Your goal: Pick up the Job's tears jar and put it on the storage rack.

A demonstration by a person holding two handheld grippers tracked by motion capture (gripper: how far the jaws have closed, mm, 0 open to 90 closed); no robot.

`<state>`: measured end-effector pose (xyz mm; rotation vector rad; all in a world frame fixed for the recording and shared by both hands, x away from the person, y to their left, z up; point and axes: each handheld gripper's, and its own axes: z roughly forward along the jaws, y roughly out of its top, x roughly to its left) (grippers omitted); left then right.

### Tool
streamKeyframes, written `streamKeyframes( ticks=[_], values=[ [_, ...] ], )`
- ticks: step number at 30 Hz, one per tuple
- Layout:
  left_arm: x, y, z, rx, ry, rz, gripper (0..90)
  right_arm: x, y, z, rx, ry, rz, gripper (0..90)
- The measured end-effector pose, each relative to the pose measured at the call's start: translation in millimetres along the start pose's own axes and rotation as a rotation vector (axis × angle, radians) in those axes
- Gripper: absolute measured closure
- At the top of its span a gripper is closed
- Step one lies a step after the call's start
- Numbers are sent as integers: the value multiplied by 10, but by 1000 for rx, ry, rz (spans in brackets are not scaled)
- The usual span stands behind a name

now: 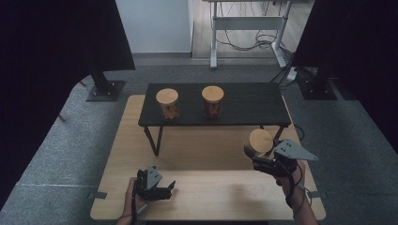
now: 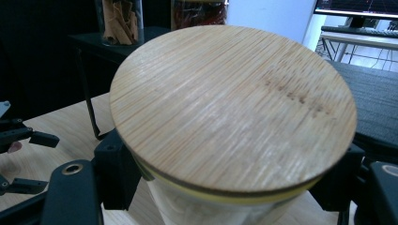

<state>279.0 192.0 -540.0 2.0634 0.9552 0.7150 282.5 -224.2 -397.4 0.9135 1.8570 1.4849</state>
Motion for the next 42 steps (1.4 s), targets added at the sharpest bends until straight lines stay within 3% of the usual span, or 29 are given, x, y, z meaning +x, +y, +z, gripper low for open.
streamKeyframes(
  ticks=[13,42],
  values=[
    [5,0,-4,-1,3,0,61,33,155,-39,-23,20,-7,252],
    [-1,1,1,2,2,4,60,-88,373,65,-19,12,-7,252]
  ],
)
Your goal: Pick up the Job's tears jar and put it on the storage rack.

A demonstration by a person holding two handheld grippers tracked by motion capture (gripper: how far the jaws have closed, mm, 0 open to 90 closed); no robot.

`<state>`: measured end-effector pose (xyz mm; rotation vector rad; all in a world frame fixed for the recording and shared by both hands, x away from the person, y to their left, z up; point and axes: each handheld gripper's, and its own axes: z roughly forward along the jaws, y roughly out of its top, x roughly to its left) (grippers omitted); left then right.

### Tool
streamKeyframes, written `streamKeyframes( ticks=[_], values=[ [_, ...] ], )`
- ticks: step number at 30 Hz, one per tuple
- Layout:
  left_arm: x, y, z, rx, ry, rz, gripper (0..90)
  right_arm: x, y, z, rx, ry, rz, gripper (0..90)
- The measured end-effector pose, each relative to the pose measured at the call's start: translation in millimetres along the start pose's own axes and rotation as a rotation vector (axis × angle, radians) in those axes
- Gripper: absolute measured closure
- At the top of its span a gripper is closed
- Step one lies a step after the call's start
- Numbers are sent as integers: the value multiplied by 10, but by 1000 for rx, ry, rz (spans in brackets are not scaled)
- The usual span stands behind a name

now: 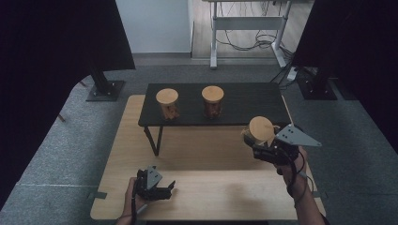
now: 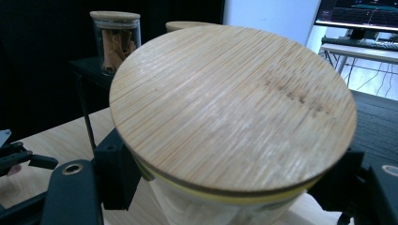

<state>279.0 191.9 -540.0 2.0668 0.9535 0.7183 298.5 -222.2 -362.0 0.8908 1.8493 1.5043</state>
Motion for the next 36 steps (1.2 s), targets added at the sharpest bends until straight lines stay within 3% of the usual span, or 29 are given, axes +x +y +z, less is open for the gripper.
streamKeyframes(
  ticks=[36],
  values=[
    [17,-1,-7,-3,2,1,60,-211,205,140,0,-47,-13,252]
  ],
)
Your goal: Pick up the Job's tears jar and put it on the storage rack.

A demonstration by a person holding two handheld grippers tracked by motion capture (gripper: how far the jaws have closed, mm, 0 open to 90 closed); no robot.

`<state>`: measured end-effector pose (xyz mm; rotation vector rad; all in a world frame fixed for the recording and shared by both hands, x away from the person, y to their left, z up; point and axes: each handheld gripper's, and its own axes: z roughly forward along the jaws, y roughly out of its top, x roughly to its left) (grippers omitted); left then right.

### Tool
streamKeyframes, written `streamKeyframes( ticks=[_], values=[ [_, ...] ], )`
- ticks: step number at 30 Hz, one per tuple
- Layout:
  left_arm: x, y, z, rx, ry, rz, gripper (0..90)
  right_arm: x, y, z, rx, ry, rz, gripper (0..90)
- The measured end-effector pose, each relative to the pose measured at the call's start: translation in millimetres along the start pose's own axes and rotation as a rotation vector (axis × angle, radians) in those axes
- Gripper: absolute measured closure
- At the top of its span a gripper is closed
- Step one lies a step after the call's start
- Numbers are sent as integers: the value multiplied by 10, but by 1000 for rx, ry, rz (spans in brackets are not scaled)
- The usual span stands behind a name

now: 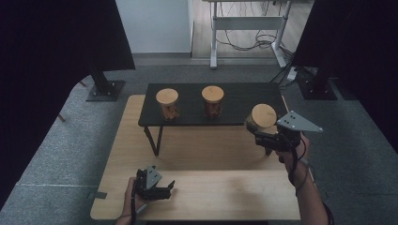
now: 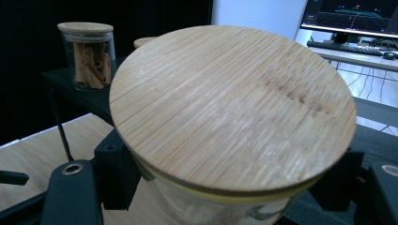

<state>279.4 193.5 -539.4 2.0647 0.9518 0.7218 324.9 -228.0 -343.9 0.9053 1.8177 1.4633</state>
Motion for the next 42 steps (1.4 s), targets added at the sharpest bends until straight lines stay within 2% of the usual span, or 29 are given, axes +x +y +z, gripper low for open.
streamKeyframes(
  ticks=[20,34,42],
  values=[
    [12,3,-9,-2,7,2,60,-194,96,273,29,-29,18,252],
    [15,5,-22,-5,7,2,59,-292,59,529,91,-62,13,251],
    [14,2,-20,-3,9,2,60,-327,31,600,102,-78,18,252]
  ],
)
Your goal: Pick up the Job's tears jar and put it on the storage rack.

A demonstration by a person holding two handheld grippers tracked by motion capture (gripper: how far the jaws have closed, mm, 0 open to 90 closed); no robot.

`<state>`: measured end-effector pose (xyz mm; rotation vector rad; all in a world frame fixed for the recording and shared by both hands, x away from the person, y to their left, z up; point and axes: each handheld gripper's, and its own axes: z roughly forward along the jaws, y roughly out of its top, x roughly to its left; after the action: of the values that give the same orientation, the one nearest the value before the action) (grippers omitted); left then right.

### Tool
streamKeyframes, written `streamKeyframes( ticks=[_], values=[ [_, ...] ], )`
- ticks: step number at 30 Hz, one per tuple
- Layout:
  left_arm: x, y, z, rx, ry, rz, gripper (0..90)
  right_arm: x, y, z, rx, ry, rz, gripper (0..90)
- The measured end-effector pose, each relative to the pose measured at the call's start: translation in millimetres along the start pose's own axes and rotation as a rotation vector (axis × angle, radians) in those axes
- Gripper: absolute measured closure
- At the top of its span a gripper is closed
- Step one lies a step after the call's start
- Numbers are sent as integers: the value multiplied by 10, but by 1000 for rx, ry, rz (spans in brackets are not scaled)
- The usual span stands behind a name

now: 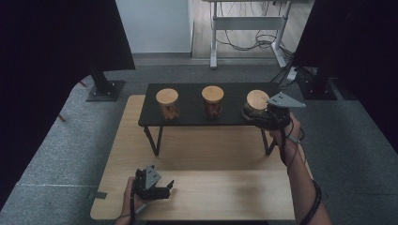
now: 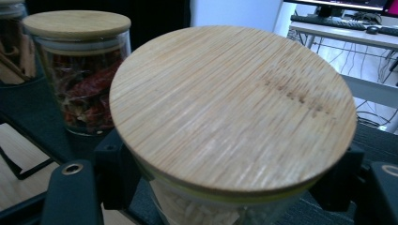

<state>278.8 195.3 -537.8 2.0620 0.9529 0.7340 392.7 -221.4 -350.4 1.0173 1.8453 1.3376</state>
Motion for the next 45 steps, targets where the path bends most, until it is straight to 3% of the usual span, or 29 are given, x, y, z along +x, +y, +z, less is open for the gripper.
streamKeyframes(
  ticks=[22,27,45],
  values=[
    [-2,3,-8,-4,4,1,59,-22,-27,124,26,-39,-7,249],
    [0,1,-5,-3,4,1,59,-57,-57,146,25,-57,17,228],
    [-2,-3,15,3,-3,-1,59,14,-69,152,50,-108,-40,195]
  ],
)
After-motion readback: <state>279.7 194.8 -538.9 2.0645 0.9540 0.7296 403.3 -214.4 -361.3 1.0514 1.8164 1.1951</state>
